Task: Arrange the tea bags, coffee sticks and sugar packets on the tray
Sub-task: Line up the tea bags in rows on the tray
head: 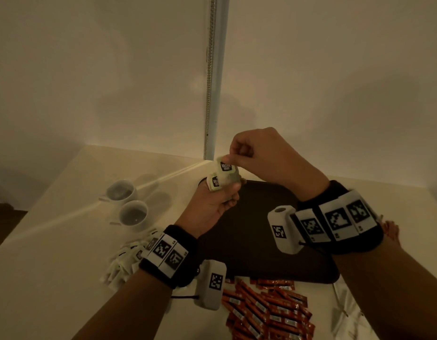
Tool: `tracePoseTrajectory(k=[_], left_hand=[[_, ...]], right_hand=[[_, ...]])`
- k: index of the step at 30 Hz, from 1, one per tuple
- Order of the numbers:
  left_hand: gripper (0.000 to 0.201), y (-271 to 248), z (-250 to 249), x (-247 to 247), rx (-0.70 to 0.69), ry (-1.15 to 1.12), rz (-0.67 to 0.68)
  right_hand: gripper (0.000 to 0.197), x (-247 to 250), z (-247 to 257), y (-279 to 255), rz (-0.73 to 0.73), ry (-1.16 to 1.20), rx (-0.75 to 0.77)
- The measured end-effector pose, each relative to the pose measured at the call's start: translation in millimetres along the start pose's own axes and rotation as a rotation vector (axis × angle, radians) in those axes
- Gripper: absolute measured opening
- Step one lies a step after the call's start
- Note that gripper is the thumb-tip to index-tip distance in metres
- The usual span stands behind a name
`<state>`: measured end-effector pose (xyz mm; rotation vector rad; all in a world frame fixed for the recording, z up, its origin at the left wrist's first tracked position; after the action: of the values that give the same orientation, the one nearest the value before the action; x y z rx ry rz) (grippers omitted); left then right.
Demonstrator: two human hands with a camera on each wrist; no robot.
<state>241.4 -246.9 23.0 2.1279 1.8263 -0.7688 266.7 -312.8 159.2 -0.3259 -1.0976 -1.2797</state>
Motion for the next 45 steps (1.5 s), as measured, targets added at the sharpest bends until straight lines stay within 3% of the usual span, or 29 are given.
tracePoseTrajectory(k=[11,16,22,26,29,35,41,45], left_hand=[[0.025,-4,7,-1,0.090,-0.209,0.005],[0.061,-4,6,-2,0.078,-0.245,0.031],[0.071,-4,9,-6,0.084,-0.319,0.052],[0.069,-6,7,-8,0.089,-0.331,0.041],[0.040,-5,6,2,0.088,-0.297,-0.059],[0.028,-5,-1,23,0.032,-0.180,-0.155],[0.027,-4,-4,26,-0.027,-0.101,-0.184],[0.044,-4,2,30,-0.011,-0.059,-0.223]], right_hand=[[0.029,1,-5,-1,0.017,0.006,0.001],[0.024,2,-11,-4,0.023,0.092,-0.069],[0.030,1,-12,-6,-0.105,0.158,-0.092],[0.026,-3,-13,-5,-0.136,0.270,-0.131],[0.012,-6,-18,-5,-0.111,0.411,-0.196],[0.007,-14,-26,-7,0.010,0.342,-0.179],[0.009,-23,-33,-10,0.046,0.380,-0.199],[0.007,-30,-33,-9,0.067,0.375,-0.177]])
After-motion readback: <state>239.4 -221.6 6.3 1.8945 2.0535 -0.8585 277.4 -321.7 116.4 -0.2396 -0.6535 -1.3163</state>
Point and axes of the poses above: each hand's wrist, its own y-axis towards the middle knuckle, its own x-axis out of the back of the hand, z = x × y, the point moved 9 cm from there along y, towards the middle knuckle, and after that the axes turned 9 degrees about -z, right-handed, at the moved point
